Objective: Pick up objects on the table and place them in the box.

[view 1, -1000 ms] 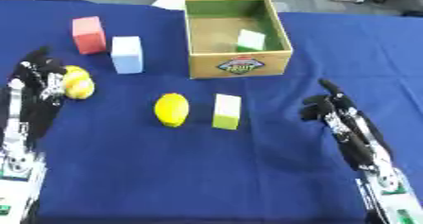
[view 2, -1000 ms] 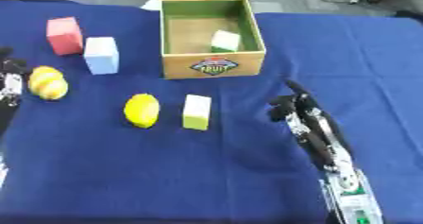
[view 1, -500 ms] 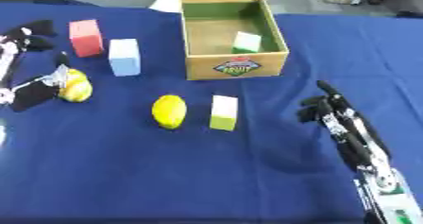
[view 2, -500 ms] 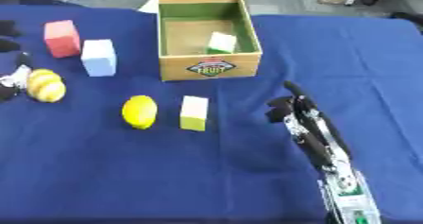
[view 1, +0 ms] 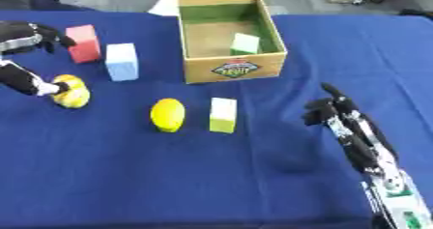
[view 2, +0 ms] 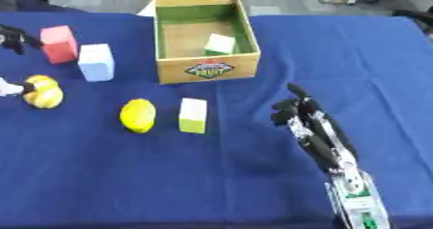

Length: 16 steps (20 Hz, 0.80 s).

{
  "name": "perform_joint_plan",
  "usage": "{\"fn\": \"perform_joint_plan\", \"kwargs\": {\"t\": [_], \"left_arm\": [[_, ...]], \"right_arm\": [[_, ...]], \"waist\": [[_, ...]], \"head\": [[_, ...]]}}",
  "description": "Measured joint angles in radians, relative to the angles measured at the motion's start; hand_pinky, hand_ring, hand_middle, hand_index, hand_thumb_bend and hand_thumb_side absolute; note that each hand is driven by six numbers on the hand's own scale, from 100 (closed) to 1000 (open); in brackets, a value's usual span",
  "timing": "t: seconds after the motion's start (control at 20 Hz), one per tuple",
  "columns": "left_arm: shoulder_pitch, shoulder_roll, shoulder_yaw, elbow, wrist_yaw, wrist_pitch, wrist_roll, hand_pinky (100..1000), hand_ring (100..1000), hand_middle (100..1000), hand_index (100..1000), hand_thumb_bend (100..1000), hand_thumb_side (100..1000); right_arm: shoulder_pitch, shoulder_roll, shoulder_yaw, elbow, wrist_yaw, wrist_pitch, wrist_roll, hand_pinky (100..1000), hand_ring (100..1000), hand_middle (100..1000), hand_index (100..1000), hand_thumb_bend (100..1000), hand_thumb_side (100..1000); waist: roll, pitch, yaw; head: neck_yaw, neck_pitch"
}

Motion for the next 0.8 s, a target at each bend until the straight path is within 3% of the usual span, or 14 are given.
{"fn": "perform_joint_plan", "kwargs": {"t": [0.2, 0.4, 0.8], "left_arm": [[-0.057, -0.004, -0.042, 0.108, -0.059, -0.070, -0.053, 837, 802, 852, 939, 572, 393], [-0.082, -0.035, -0.063, 0.183, -0.118, -0.108, -0.052, 835, 801, 853, 938, 545, 390], [-0.116, -0.102, -0.053, 0.298, -0.238, -0.104, 0.094, 822, 784, 838, 926, 453, 372]], "right_arm": [[0.000, -0.004, 0.000, 0.004, 0.002, -0.001, 0.002, 651, 659, 672, 1000, 100, 639], [0.000, -0.004, 0.001, 0.004, 0.003, -0.001, 0.002, 651, 659, 672, 1000, 100, 640], [0.001, -0.005, 0.001, 0.005, 0.003, -0.001, 0.002, 651, 659, 672, 1000, 100, 644]], "waist": [[0.001, 0.000, 0.000], [0.003, -0.002, 0.000], [0.003, -0.003, 0.000]], "head": [[-0.003, 0.000], [-0.004, 0.000], [-0.001, 0.000]]}}
